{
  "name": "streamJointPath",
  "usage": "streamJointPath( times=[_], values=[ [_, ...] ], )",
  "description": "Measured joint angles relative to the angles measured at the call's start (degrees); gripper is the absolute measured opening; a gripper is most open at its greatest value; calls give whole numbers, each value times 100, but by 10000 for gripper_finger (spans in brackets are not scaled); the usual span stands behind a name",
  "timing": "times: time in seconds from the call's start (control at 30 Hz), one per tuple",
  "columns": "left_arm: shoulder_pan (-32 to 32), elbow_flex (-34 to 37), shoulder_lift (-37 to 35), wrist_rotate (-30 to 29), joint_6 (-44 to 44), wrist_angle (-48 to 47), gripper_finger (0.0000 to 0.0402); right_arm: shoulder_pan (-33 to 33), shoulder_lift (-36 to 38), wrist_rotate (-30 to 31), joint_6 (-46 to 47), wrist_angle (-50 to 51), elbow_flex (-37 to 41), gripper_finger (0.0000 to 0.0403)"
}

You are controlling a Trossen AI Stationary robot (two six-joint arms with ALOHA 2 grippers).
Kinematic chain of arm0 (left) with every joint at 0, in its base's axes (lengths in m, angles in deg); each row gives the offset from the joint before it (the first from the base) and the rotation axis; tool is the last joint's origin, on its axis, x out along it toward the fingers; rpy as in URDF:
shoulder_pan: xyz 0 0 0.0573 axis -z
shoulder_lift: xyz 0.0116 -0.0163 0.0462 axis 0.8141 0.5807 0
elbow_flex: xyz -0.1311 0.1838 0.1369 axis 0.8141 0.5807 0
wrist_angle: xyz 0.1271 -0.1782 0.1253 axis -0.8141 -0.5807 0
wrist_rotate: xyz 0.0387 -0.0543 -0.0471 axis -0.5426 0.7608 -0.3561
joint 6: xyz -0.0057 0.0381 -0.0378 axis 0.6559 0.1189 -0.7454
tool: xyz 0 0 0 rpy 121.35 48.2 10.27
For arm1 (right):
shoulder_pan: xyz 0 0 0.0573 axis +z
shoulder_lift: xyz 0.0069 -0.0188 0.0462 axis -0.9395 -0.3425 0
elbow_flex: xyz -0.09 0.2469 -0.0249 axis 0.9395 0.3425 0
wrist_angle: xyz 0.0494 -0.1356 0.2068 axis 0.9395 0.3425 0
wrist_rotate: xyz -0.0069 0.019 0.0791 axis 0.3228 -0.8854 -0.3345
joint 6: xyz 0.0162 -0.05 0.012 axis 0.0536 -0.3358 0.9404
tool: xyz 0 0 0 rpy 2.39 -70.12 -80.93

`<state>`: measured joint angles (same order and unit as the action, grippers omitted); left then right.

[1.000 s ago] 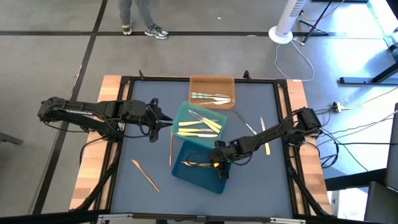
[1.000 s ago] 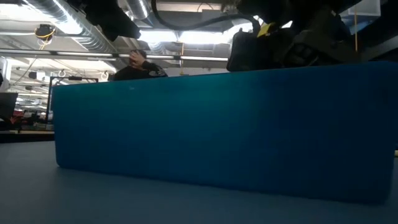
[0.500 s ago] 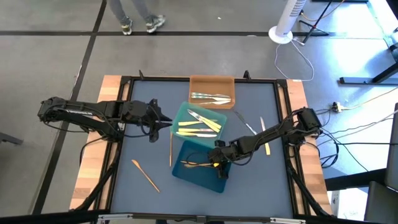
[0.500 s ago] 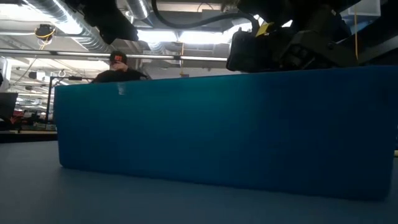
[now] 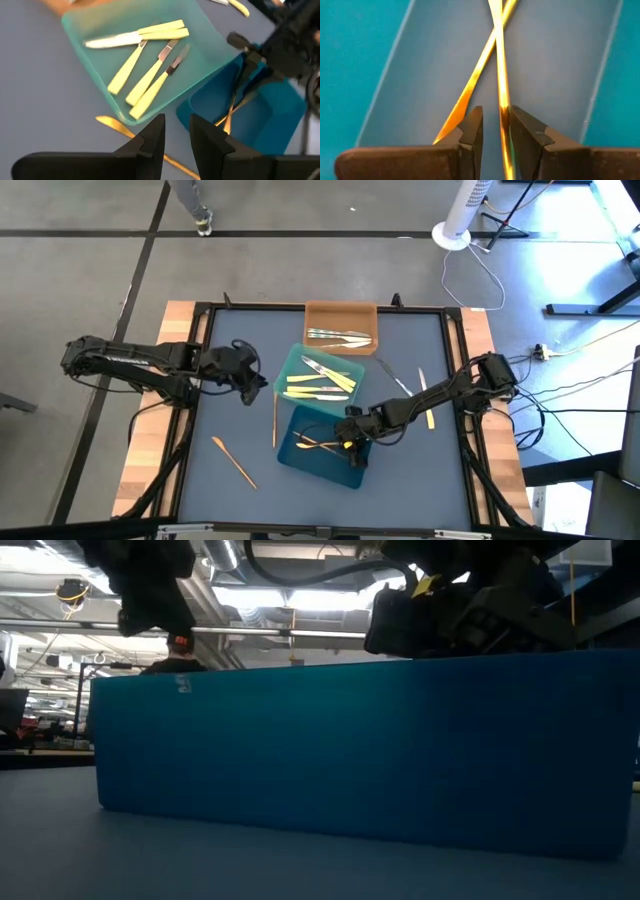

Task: Sort silverware by color (type)
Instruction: Put the golden knife into the blue bin

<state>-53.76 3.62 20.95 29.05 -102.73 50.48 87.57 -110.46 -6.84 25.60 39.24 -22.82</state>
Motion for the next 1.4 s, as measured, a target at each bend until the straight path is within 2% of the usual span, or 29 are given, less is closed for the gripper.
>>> streamJointPath(
  times=[0.13, 0.43, 0.77, 1.07, 1.23, 1.4],
  values=[
    [158, 0, 0, -45, -929, -4, 82, 0, 4, -155, 3, 2, 0, 85],
    [701, -7, 316, -41, -2326, 5, 82, 0, 302, -196, -17, 325, -222, 85],
    [1039, -595, 1450, 196, -2832, -120, 82, 7, 1069, -71, -383, 1315, -481, 85],
    [1061, -1436, 2633, 197, -3287, -1220, 82, 7, 1843, 450, -772, 2066, -479, 85],
    [1072, -1482, 3239, 324, -3569, -1321, 82, 7, 2008, 756, -776, 2223, -479, 85],
    [1070, -1482, 3821, 412, -3610, -1259, 82, 7, 2009, 763, -778, 2329, -476, 85]
  ],
)
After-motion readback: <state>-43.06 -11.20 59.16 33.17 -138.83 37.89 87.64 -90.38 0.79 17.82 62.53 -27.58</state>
